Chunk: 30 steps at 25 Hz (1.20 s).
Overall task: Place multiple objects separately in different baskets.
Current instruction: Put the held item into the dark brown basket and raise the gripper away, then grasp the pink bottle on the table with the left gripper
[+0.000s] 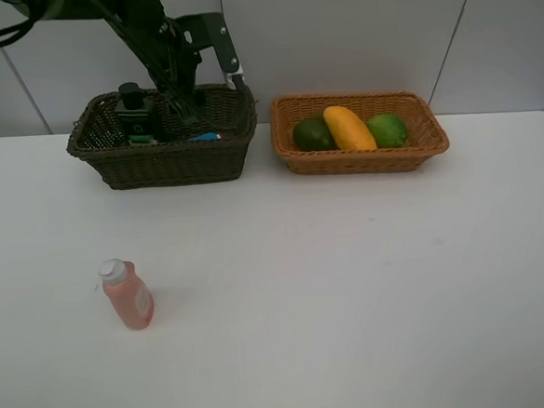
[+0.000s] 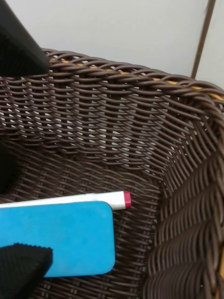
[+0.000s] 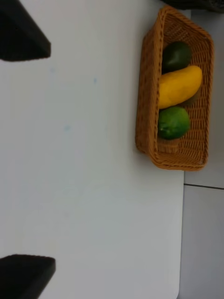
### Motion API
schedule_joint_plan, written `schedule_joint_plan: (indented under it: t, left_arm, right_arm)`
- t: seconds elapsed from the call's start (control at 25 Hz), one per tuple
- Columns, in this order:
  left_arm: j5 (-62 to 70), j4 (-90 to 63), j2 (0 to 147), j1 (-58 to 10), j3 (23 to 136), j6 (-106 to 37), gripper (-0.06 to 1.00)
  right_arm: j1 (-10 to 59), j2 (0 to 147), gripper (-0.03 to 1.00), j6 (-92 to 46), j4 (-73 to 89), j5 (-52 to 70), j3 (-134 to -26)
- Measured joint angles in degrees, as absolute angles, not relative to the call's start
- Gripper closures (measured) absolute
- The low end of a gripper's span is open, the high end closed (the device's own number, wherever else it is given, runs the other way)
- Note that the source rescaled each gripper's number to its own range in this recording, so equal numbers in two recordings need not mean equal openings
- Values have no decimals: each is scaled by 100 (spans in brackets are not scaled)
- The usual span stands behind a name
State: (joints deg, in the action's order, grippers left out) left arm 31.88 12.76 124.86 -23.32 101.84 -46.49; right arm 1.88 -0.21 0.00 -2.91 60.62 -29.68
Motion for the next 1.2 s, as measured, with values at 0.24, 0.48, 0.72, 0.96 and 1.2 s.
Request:
schedule_joint_plan:
  t: [0.24,0.48,0.72,0.96,1.2]
  left_arm:
    - [3188,1224,12486,-2332,10184,-4649,1]
    - [3188,1189,12471,-2332,10184,-4638,-1]
    - [3328,1164,12249,-2332,10184,-4382,-3]
    - [3706,1103,11900,-2332,10144,-3736,-3]
    - [4057,968,11287,-2332,9628,-3304,-3]
  right_arm:
    - [188,-21,-2,0,-291,6062,-2968]
    - [188,-21,-2,0,-291,6062,-2968]
    - [188,-21,-2,0,-291,6062,-2968]
    - [188,-21,-2,0,-291,6062,-2968]
    - [188,-21,-2,0,-291,6062,-2968]
